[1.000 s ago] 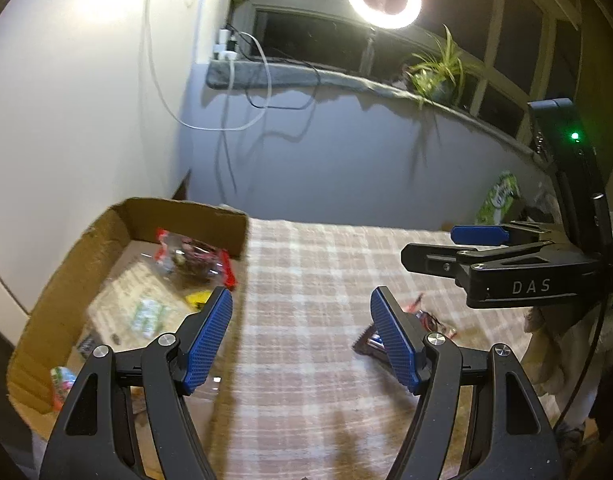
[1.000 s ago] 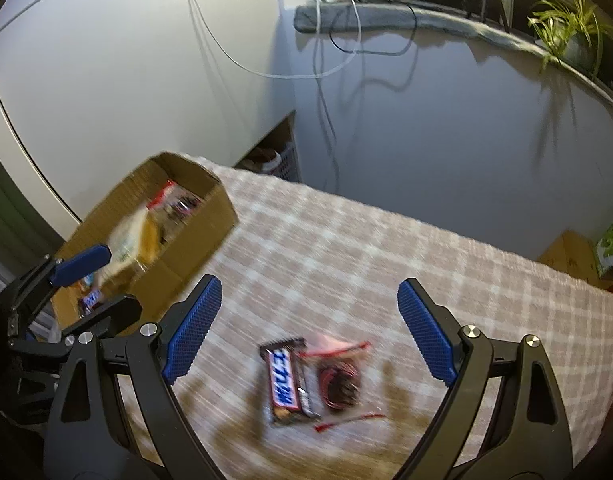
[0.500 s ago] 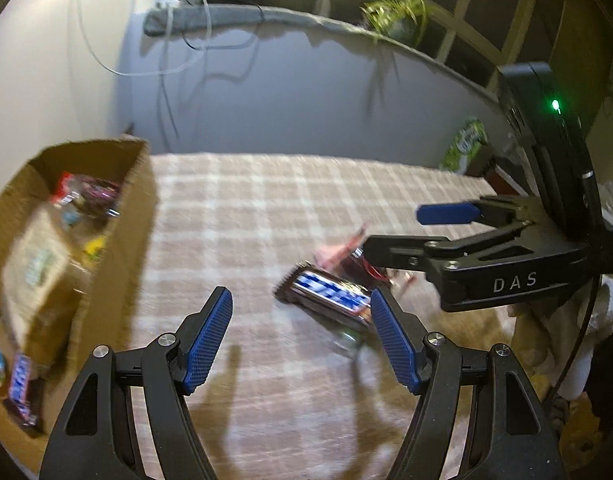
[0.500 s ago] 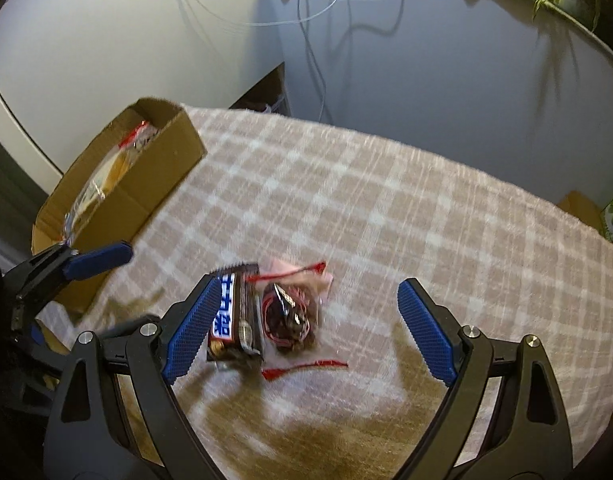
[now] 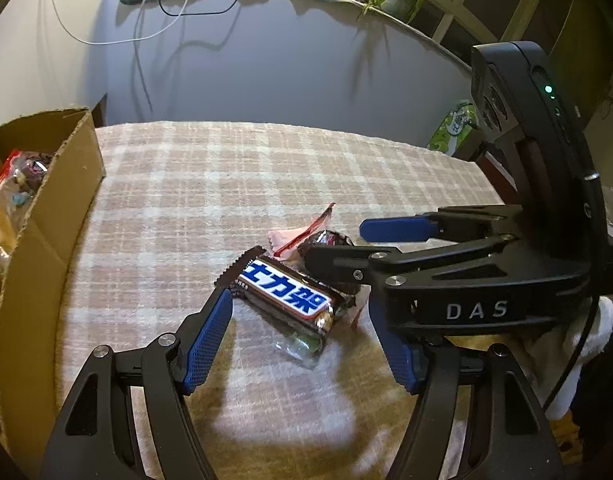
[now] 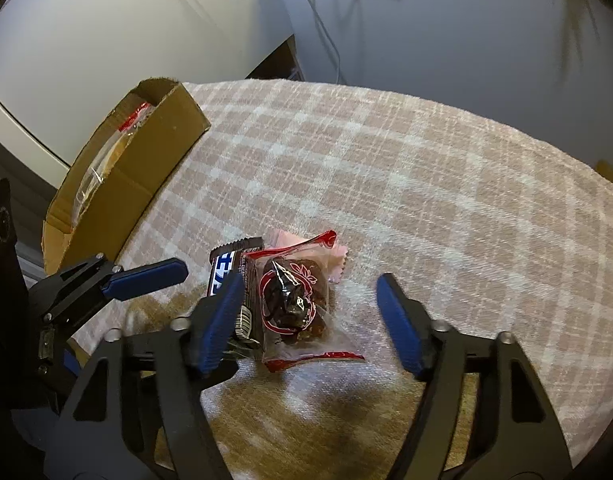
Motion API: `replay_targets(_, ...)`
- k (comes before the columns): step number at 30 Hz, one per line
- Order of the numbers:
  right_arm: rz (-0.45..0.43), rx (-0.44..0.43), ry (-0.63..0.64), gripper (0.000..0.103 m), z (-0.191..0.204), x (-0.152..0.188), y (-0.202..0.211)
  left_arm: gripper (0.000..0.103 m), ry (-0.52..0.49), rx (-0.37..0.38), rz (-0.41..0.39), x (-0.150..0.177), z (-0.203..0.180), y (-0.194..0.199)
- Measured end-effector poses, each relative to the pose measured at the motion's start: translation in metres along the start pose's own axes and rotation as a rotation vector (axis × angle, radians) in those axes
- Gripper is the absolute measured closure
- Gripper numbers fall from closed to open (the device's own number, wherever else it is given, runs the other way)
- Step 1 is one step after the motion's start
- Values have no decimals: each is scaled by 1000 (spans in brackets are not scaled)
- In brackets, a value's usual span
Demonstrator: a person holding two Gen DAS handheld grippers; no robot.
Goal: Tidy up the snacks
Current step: 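Grasp the Snickers bar with left tool while right tool grasps red-wrapped chocolate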
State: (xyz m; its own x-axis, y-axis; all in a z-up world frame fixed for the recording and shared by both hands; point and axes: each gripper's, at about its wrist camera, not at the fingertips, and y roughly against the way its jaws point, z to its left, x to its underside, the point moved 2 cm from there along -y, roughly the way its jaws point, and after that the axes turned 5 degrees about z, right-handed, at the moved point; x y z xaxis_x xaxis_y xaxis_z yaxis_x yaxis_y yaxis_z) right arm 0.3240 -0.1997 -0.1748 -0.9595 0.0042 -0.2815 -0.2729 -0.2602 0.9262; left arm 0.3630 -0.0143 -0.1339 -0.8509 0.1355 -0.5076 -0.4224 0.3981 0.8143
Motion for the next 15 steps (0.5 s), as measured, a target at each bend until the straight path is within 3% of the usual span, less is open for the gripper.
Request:
replay_targets(4, 5, 4, -17, 52, -7, 0, -4, 35, -5, -13, 11, -2, -2, -7)
replay_targets(15, -5, 22, -40, 54, -27, 1, -3, 41, 15, -67, 15, -8, 9, -15)
